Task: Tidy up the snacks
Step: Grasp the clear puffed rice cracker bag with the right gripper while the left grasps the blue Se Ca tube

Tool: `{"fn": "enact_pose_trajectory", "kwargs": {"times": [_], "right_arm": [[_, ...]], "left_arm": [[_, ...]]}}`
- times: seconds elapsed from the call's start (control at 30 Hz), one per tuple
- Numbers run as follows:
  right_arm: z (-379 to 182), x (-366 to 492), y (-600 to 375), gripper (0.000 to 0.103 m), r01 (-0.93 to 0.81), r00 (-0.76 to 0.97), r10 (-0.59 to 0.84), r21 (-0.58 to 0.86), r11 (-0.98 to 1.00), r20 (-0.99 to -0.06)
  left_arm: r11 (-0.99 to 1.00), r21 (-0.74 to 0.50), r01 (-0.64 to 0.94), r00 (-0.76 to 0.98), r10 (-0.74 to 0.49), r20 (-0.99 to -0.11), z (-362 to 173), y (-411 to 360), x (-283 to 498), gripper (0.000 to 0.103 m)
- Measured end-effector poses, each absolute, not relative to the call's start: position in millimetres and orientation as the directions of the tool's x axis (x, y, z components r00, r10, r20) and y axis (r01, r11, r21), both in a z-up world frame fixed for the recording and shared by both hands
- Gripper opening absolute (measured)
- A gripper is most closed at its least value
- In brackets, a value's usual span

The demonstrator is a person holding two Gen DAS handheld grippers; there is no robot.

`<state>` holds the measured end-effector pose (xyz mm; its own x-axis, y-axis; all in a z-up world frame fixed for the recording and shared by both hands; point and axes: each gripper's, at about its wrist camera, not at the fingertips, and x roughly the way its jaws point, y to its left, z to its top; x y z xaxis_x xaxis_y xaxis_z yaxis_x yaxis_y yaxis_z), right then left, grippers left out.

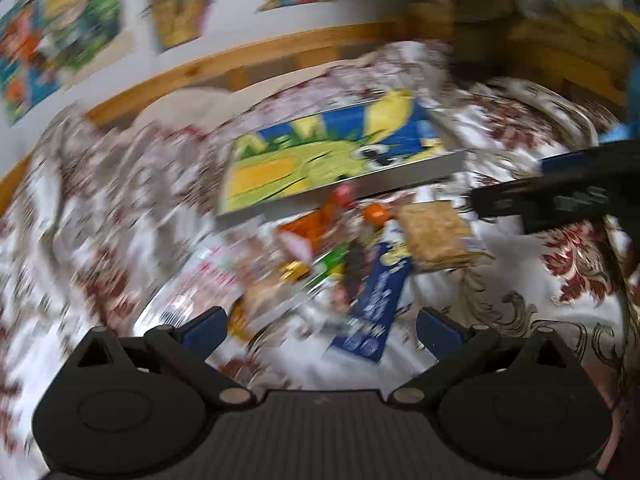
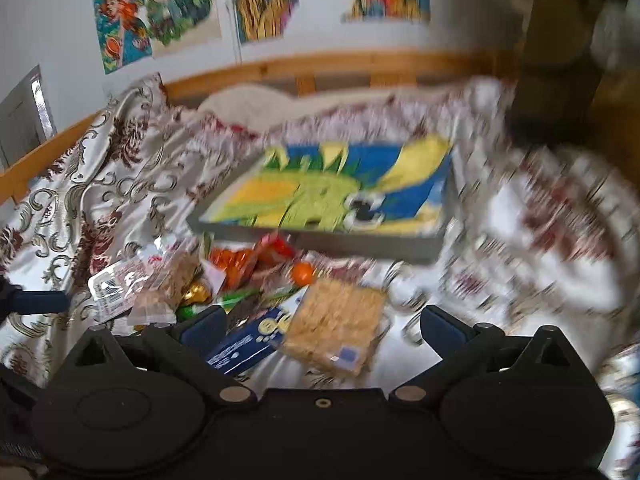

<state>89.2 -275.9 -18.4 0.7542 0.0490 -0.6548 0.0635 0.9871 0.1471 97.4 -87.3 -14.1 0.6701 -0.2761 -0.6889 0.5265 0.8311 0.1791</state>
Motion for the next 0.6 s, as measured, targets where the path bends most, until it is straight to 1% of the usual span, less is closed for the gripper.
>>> {"fn": "enact_pose_trajectory", "kwargs": {"times": [0.07, 0.23, 0.4, 0.5, 0.6], "right_arm": [[-31.0, 101.2, -281.3, 0.102, 0.059, 0.738, 0.088, 0.193, 0.979, -0.669], [-51.5, 132.6, -286.6, 0.102, 0.07, 0.705, 0.1, 0.209, 0.975, -0.702], [-69.2, 158.2, -293.6, 0.101, 0.079, 0.66, 0.171, 0.293, 0.953, -0.731], [-77.7, 167.9, -294.2, 0.098, 0.095, 0.637, 0.172, 0.298, 0.95, -0.751], [-86.9, 172.0, -295.5, 0.093, 0.123, 0.596, 0.162, 0.289, 0.949, -0.787]], "left_arm": [[0.783, 0.212, 0.585, 0.659, -0.307, -0.687, -21.3, -102.7, 101.0, 0.103], [0.695, 0.261, 0.67, 0.646, -0.372, -0.666, -39.5, -127.5, 112.7, 0.103], [0.63, 0.221, 0.744, 0.581, -0.448, -0.68, -56.5, -132.2, 124.6, 0.103], [0.585, 0.196, 0.787, 0.536, -0.492, -0.686, -62.3, -133.6, 128.3, 0.103], [0.553, 0.178, 0.814, 0.491, -0.491, -0.72, -72.3, -137.2, 135.1, 0.101]]}}
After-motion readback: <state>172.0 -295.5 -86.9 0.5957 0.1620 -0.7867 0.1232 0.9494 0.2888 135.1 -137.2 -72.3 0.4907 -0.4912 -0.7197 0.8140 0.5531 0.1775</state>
